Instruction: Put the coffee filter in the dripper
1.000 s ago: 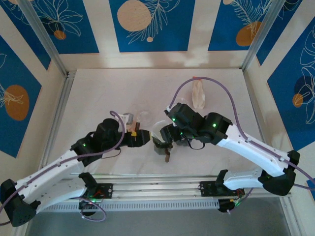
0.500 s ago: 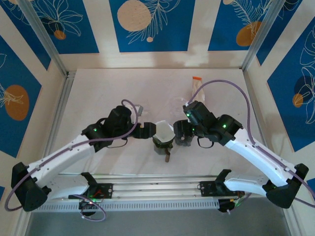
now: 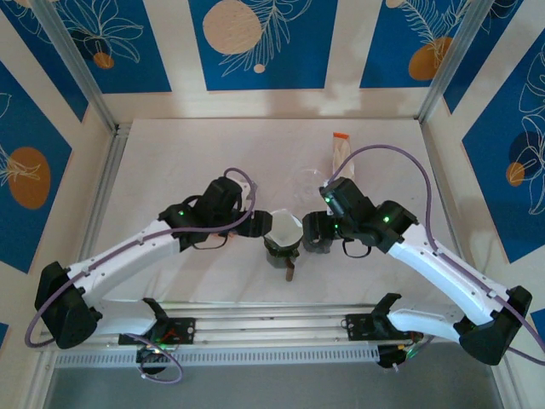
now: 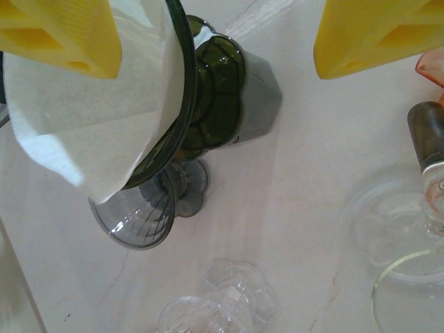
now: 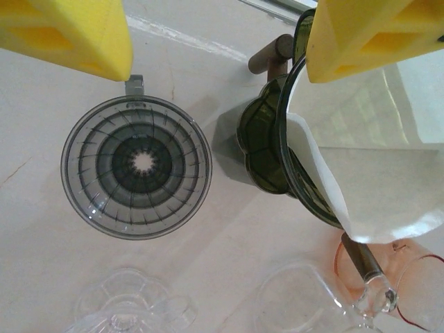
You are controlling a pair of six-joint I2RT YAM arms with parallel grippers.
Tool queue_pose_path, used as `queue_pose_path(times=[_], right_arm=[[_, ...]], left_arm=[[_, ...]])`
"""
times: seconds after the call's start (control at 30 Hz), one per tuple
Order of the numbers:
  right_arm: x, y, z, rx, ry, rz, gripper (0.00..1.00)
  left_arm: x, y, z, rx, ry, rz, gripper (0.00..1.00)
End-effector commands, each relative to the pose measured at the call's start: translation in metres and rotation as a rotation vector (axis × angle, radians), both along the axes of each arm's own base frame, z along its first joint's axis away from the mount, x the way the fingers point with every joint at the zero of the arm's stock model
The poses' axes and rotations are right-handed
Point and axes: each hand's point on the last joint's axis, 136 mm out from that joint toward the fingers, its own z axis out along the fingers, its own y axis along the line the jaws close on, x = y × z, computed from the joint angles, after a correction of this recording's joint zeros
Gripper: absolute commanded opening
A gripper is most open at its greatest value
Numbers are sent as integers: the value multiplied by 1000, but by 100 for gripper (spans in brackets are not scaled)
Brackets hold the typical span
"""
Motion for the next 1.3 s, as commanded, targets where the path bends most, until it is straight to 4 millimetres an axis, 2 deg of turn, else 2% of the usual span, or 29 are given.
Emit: queue_pose_path(times=[0.0,0.33,0.5,0.63,0.8,0.93,1.1,1.27], right_arm=[[-3,5,-6,31,24,8,66],[-3,12,-22,31,60,22,61],[-2,13,-13,46,31,27,62],[-1,13,-5,56,10,30,63],[0,18,-2,75,6,47,62],[1,23,1,84,2,64,58],[4,28,3,71,-1,82,50],[8,33,4,47,-11,100,42]], left_arm=[[-4,8,-12,23,16,0,72],[-9,9,-25,11,43,2,72],[-9,5,4,-74,-3,2,80],[-9,3,22,-111,-24,-3,79],[-8,9,14,-77,-11,16,63],[-7,14,5,-62,4,30,54],[-11,11,0,-74,21,8,46],[-14,7,-8,-82,48,-5,44]])
